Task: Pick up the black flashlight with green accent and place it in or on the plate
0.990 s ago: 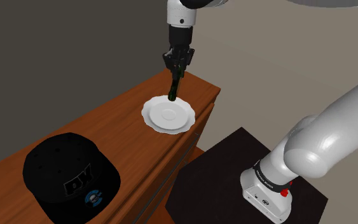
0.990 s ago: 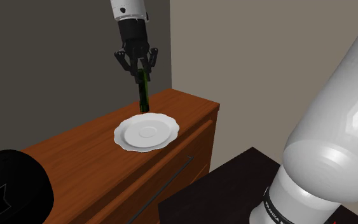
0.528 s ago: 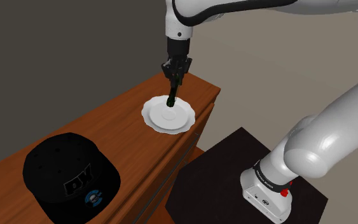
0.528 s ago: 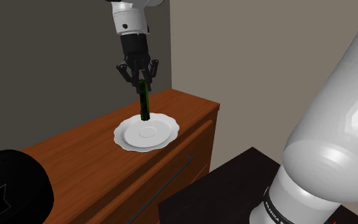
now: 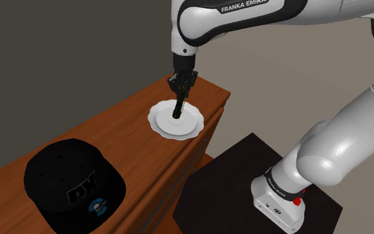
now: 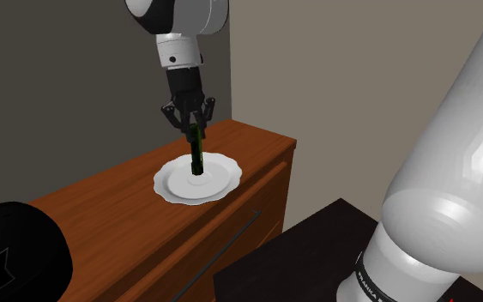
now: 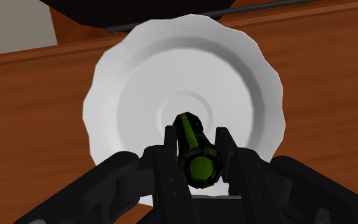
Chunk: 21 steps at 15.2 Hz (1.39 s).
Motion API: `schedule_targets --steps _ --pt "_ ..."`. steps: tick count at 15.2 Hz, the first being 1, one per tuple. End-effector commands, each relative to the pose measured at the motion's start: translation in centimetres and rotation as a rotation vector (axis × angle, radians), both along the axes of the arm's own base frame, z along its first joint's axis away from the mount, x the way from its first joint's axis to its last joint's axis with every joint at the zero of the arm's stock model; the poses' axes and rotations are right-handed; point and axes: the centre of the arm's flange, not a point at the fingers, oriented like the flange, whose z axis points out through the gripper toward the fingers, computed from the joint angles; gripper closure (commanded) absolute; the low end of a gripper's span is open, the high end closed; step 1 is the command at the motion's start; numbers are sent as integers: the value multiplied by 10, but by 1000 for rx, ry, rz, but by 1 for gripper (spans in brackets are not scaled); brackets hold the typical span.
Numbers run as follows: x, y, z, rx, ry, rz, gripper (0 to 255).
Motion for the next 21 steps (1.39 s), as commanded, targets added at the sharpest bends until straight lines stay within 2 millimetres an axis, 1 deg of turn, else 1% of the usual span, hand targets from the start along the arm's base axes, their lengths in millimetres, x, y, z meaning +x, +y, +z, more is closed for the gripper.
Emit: schedule_targets --steps 1,8,9,14,17,18,21 --pt "0 1 -6 0 -1 0 255" --pt "0 1 -6 0 -1 0 255" --pt "0 1 -6 0 -1 0 0" --pt "0 1 -6 0 -1 0 0" --pt "7 1 33 0 -1 0 0" --pt "9 1 43 0 -1 0 0" --pt "9 1 43 0 -1 0 0"
